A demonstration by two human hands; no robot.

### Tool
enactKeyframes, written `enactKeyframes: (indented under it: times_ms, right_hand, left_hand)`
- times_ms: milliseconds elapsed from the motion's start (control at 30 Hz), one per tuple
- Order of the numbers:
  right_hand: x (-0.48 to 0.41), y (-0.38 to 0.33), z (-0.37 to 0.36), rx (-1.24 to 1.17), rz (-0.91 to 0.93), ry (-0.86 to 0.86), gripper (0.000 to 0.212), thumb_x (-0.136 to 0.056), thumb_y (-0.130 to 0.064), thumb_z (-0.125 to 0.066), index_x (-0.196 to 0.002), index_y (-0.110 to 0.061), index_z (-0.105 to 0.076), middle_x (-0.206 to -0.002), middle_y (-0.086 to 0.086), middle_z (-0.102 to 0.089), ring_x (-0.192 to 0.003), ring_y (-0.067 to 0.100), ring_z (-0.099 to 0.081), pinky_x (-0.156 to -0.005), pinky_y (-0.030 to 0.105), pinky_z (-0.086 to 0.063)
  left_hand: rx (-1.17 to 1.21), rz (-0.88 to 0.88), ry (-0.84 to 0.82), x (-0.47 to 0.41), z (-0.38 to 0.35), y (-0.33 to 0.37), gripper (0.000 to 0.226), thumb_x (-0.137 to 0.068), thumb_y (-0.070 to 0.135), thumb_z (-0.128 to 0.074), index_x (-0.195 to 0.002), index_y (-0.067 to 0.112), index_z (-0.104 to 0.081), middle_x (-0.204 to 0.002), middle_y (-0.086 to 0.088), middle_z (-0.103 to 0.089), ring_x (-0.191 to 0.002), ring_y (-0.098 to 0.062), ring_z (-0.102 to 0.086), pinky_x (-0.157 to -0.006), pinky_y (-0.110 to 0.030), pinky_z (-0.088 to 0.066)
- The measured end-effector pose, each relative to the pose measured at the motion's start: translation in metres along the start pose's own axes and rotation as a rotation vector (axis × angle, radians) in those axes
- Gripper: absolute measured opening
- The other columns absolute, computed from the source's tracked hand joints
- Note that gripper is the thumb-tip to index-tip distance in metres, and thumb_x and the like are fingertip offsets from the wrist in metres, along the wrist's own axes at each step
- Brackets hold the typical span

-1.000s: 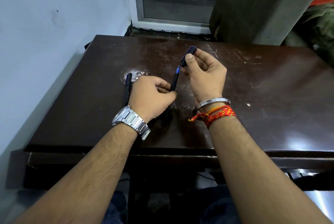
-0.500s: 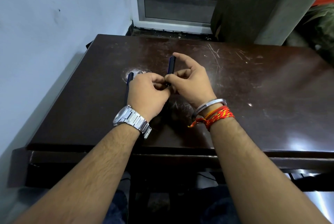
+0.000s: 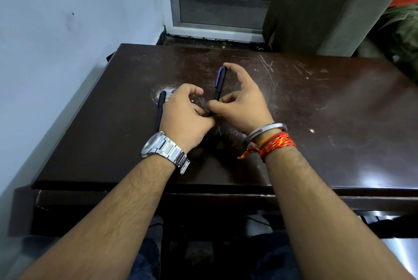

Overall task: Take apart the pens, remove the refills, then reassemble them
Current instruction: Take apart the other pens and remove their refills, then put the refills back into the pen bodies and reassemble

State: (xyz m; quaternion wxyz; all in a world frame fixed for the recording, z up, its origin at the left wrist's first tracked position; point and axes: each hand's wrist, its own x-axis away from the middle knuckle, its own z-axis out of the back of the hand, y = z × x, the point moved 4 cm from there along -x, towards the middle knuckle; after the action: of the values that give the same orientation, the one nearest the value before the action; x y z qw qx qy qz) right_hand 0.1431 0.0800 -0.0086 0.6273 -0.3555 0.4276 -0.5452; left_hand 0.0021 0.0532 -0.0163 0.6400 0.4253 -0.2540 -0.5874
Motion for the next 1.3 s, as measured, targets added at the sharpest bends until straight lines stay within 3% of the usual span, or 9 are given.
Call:
enactKeyframes:
  times_ms: [133, 400, 600, 700, 767, 833, 1033, 1200, 1300]
  right_hand:
    - [0.003, -0.003, 0.002, 0.001, 0.018, -0.004, 0.081, -0.067, -0.012, -0.081, -0.134, -0.038, -0.043, -0.059, -0.001, -0.062, -0.054, 0.003, -0.059, -0.057, 0.016, -0.051]
    - [0.000, -0.007, 0.003, 0.046, 0.039, -0.007, 0.073, -0.061, -0.006, -0.081, -0.124, -0.033, -0.054, -0.070, 0.006, -0.070, -0.058, 0.014, -0.066, -0.059, 0.031, -0.059]
    - [0.000, 0.001, 0.001, 0.099, -0.022, 0.056, 0.084, -0.066, -0.021, -0.083, -0.140, -0.033, -0.045, -0.063, -0.003, -0.069, -0.055, -0.001, -0.062, -0.063, 0.015, -0.050]
    - [0.001, 0.007, 0.001, 0.142, -0.114, 0.119, 0.053, -0.065, -0.027, -0.086, -0.111, -0.022, -0.061, -0.061, -0.006, -0.067, -0.056, -0.002, -0.062, -0.057, 0.013, -0.046]
    - [0.000, 0.011, 0.006, 0.193, -0.153, 0.151, 0.023, -0.066, -0.025, -0.085, -0.079, -0.022, -0.066, -0.062, -0.007, -0.065, -0.060, 0.003, -0.063, -0.055, 0.014, -0.047]
    - [-0.001, 0.014, 0.015, 0.303, -0.170, 0.175, 0.011, -0.069, -0.020, -0.081, -0.067, -0.018, -0.070, -0.066, -0.005, -0.067, -0.069, 0.011, -0.067, -0.066, 0.023, -0.055]
    - [-0.004, 0.028, 0.027, 0.572, -0.320, 0.135, 0.026, -0.070, -0.021, -0.082, -0.090, -0.008, -0.072, -0.095, 0.015, -0.070, -0.090, 0.029, -0.068, -0.080, 0.034, -0.058]
    - [-0.003, 0.027, 0.028, 0.620, -0.330, 0.188, 0.029, -0.071, -0.021, -0.082, -0.094, -0.007, -0.070, -0.098, 0.017, -0.068, -0.089, 0.033, -0.068, -0.077, 0.036, -0.059]
    - [-0.001, 0.027, 0.029, 0.608, -0.345, 0.211, 0.029, -0.072, -0.021, -0.082, -0.094, -0.006, -0.070, -0.099, 0.017, -0.067, -0.086, 0.033, -0.068, -0.075, 0.035, -0.059]
  left_hand:
    - [-0.001, -0.015, -0.023, -0.001, 0.000, 0.000, 0.054, -0.063, 0.009, -0.078, -0.110, 0.024, -0.056, -0.053, 0.008, -0.067, -0.049, 0.004, -0.058, -0.051, -0.004, -0.040]
    - [-0.037, -0.040, -0.089, 0.005, -0.005, 0.002, 0.061, -0.066, 0.010, -0.078, -0.122, 0.022, -0.057, -0.053, 0.007, -0.067, -0.049, 0.000, -0.062, -0.053, -0.016, -0.046]
    - [-0.043, -0.017, -0.020, -0.002, -0.003, 0.001, 0.059, -0.064, 0.008, -0.077, -0.118, 0.022, -0.059, -0.047, 0.016, -0.062, -0.052, 0.010, -0.059, -0.049, -0.002, -0.040]
    - [-0.046, 0.010, -0.019, -0.004, -0.005, -0.001, 0.057, -0.063, 0.012, -0.080, -0.116, 0.019, -0.061, -0.048, 0.017, -0.062, -0.054, 0.012, -0.060, -0.052, 0.000, -0.040]
    - [-0.051, 0.017, -0.048, -0.003, -0.007, -0.002, 0.061, -0.061, 0.029, -0.086, -0.116, 0.019, -0.060, -0.055, 0.015, -0.066, -0.059, 0.011, -0.063, -0.057, -0.004, -0.042]
    - [-0.057, 0.019, -0.058, -0.002, -0.006, -0.003, 0.071, -0.053, 0.050, -0.088, -0.113, 0.022, -0.061, -0.061, 0.014, -0.069, -0.066, 0.008, -0.065, -0.064, -0.011, -0.047]
    - [-0.115, -0.005, 0.015, -0.003, -0.001, -0.003, 0.068, -0.059, 0.057, -0.083, -0.115, 0.022, -0.063, -0.066, 0.017, -0.068, -0.081, 0.002, -0.066, -0.080, -0.017, -0.047]
    - [-0.153, -0.015, -0.017, -0.002, -0.006, -0.003, 0.057, -0.061, 0.052, -0.082, -0.108, 0.024, -0.064, -0.064, 0.018, -0.067, -0.068, 0.015, -0.057, -0.054, 0.004, -0.031]
    - [-0.152, -0.021, -0.018, -0.003, -0.007, -0.005, 0.047, -0.062, 0.046, -0.084, -0.100, 0.024, -0.067, -0.074, 0.013, -0.073, -0.071, 0.010, -0.061, -0.057, 0.002, -0.034]
